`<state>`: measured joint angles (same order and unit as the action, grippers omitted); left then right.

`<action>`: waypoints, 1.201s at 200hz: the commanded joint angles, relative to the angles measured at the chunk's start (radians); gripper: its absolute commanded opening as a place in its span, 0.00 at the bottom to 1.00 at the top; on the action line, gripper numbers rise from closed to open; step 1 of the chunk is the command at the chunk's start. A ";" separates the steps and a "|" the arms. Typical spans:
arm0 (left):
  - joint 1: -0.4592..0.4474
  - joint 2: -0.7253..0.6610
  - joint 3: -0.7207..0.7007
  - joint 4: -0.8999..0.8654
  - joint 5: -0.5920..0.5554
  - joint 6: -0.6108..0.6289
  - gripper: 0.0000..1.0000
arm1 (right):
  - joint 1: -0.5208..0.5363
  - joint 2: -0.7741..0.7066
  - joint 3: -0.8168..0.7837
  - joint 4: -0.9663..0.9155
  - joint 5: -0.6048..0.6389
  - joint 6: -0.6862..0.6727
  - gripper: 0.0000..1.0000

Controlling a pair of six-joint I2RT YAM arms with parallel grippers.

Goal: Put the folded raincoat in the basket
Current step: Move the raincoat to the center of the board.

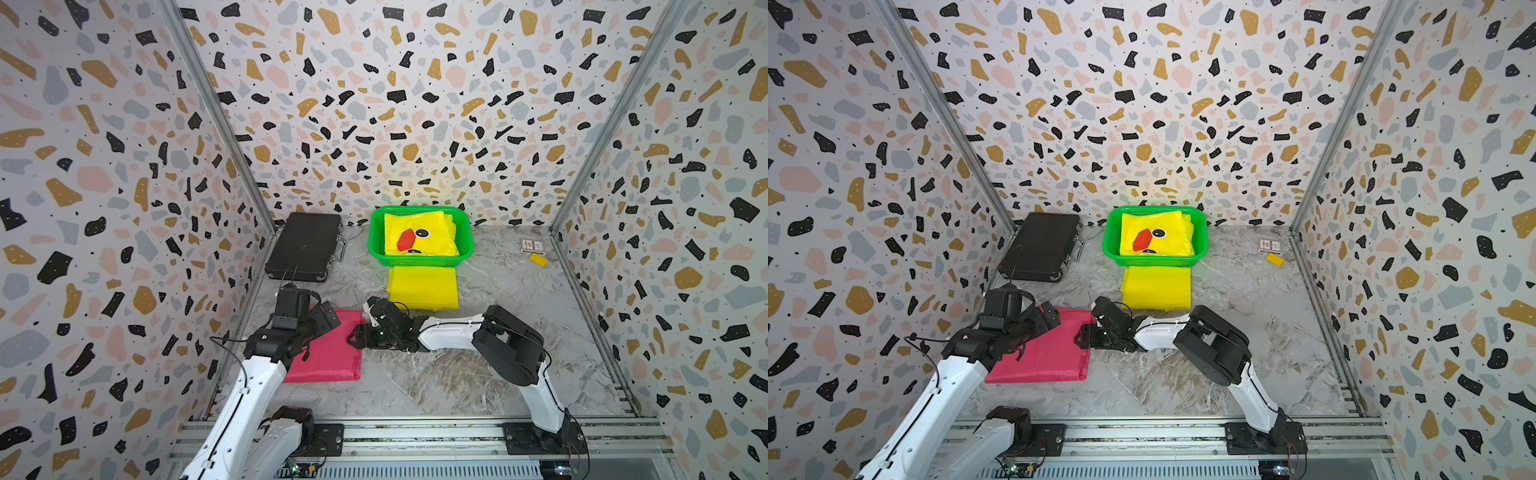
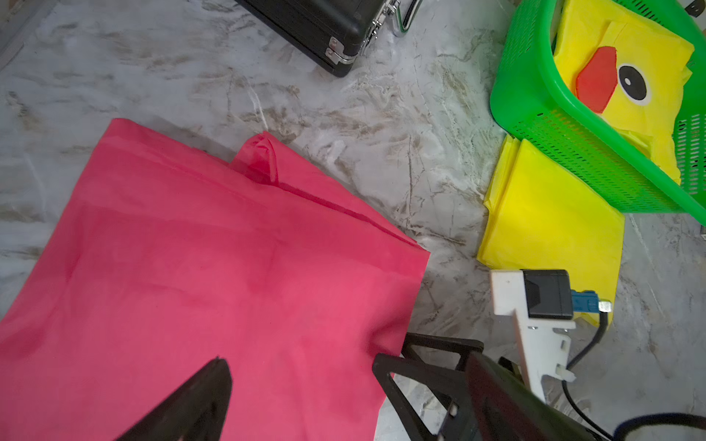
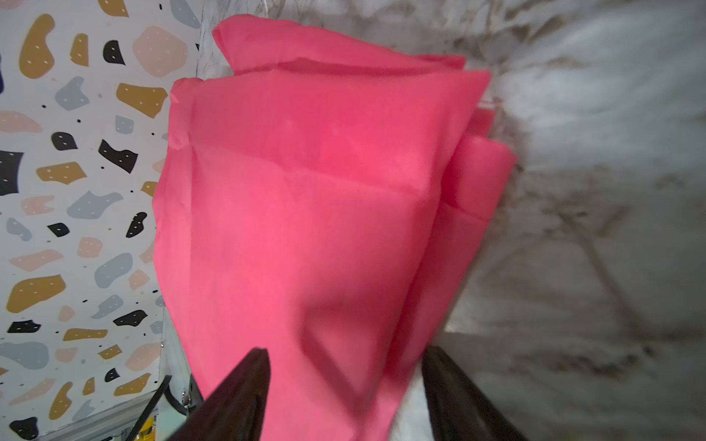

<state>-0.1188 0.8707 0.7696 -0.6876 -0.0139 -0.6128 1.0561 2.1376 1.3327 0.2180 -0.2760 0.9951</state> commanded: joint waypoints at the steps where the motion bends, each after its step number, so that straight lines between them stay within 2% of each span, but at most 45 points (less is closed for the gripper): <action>1: 0.005 -0.016 0.018 0.012 0.023 0.016 1.00 | 0.004 0.057 -0.002 -0.139 0.018 0.016 0.62; 33: 0.005 -0.017 0.017 0.020 0.033 0.017 1.00 | 0.005 0.047 -0.014 -0.146 0.032 -0.003 0.45; 56: 0.005 -0.017 0.004 0.064 0.096 0.022 1.00 | 0.004 0.037 -0.021 -0.140 0.027 -0.026 0.19; 75: 0.005 -0.013 -0.001 0.066 0.100 0.021 1.00 | 0.005 0.024 -0.009 -0.189 0.038 -0.067 0.00; 119: 0.005 0.005 -0.007 0.079 0.138 0.021 1.00 | 0.001 -0.093 -0.086 -0.344 0.114 -0.171 0.00; 163: 0.005 0.023 -0.010 0.090 0.184 0.016 1.00 | -0.088 -0.317 -0.321 -0.405 0.146 -0.259 0.00; 211: 0.001 0.062 -0.062 0.153 0.267 -0.018 1.00 | -0.151 -0.541 -0.482 -0.666 0.332 -0.414 0.00; 237: -0.005 0.096 -0.061 0.161 0.333 -0.020 1.00 | -0.215 -0.666 -0.584 -0.704 0.352 -0.438 0.00; 240: -0.006 0.101 -0.058 0.161 0.342 -0.017 1.00 | -0.221 -0.680 -0.596 -0.704 0.350 -0.442 0.04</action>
<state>-0.1192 0.9508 0.7151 -0.5751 0.2440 -0.6247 0.8803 1.5543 0.8093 -0.3447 -0.0010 0.6220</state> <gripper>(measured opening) 0.996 0.040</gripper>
